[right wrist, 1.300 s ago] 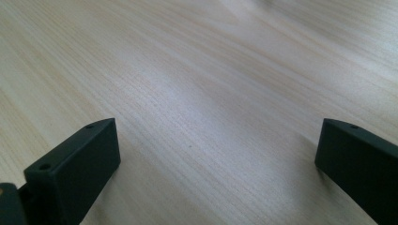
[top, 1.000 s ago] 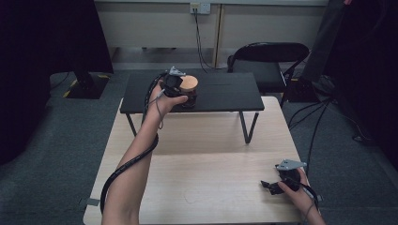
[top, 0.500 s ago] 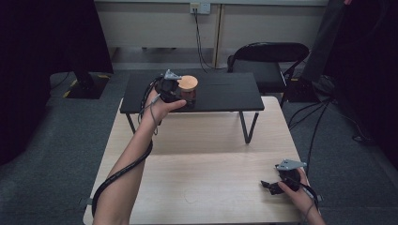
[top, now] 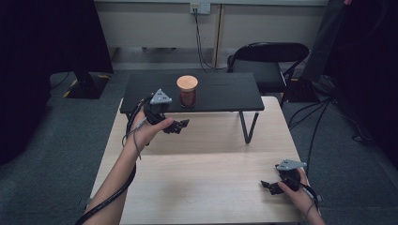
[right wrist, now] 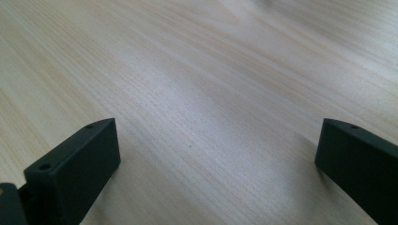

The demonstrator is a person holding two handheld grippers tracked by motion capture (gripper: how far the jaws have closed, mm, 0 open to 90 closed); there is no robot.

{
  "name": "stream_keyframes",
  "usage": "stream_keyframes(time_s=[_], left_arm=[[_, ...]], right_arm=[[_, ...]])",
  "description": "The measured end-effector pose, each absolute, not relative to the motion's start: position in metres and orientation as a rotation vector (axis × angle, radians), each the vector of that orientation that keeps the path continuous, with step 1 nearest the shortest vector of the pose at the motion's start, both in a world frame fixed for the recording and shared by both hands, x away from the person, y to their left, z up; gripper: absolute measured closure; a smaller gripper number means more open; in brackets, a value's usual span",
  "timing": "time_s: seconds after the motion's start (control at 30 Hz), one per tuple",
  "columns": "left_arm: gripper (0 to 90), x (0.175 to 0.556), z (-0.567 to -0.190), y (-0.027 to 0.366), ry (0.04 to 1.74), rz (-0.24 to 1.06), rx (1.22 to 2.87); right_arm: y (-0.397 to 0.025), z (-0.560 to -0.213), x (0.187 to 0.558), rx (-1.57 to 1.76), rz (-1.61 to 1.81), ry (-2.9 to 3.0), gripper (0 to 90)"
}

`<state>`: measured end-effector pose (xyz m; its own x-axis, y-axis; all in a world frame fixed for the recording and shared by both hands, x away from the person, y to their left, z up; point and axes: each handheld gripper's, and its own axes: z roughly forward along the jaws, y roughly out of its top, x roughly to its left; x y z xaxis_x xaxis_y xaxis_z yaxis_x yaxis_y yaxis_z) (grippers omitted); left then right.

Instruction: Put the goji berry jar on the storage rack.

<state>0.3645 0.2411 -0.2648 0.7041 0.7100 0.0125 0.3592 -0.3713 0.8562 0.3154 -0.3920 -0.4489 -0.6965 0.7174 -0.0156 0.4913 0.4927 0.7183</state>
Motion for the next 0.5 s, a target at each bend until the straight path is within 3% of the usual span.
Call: stream_keyframes(time_s=[0.5], left_arm=[[0.8, 0.325, -0.343, 0.263, 0.781, 0.411, 2.016]], right_arm=[[-0.392, -0.449, 0.315, 1.018, 1.019, 2.428, 0.0]])
